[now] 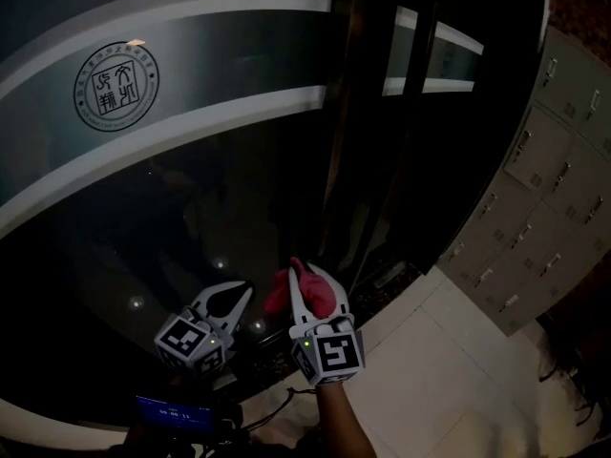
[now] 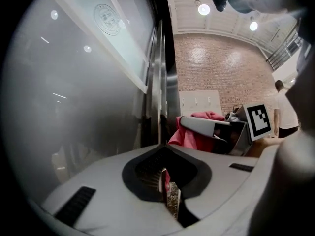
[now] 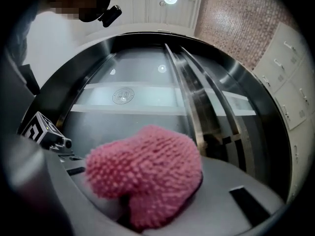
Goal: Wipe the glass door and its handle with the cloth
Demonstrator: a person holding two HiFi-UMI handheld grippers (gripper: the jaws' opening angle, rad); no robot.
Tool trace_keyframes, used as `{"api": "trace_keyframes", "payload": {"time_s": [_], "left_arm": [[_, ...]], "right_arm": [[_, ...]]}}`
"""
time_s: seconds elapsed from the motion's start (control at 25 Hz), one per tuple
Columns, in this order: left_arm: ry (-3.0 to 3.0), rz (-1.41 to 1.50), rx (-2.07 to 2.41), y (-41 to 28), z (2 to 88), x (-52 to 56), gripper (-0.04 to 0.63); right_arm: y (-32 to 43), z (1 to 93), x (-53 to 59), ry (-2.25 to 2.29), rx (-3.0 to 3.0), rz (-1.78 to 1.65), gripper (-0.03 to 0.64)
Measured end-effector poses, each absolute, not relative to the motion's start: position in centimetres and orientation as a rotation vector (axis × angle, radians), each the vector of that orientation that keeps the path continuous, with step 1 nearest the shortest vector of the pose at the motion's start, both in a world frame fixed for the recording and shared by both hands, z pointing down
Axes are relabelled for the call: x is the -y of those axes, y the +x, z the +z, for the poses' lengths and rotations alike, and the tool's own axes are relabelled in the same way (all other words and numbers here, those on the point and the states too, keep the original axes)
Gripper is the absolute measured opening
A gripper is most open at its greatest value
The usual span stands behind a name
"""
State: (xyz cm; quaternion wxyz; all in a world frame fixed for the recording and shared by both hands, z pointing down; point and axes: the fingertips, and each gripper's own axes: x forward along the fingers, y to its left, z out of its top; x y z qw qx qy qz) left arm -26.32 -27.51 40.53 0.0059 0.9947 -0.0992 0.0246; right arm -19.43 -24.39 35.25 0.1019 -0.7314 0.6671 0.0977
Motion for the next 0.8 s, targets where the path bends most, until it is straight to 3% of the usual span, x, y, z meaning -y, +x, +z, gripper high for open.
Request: {"api": "trace_keyframes", "payload": {"time_s": [0.44,0.8], "left_arm": [[3.154,0.032,0.041,-2.3,40.0,14.8,0.002],[3.185,0.027,0.077,11.8,36.9,12.2,0.002]], "right_arm": [[0.2,33.9,11.8,-2.2,-1.907,0.346,0.058],[14.4,31.8,9.5,-2.158,-1.939,0.367,0.058]]}}
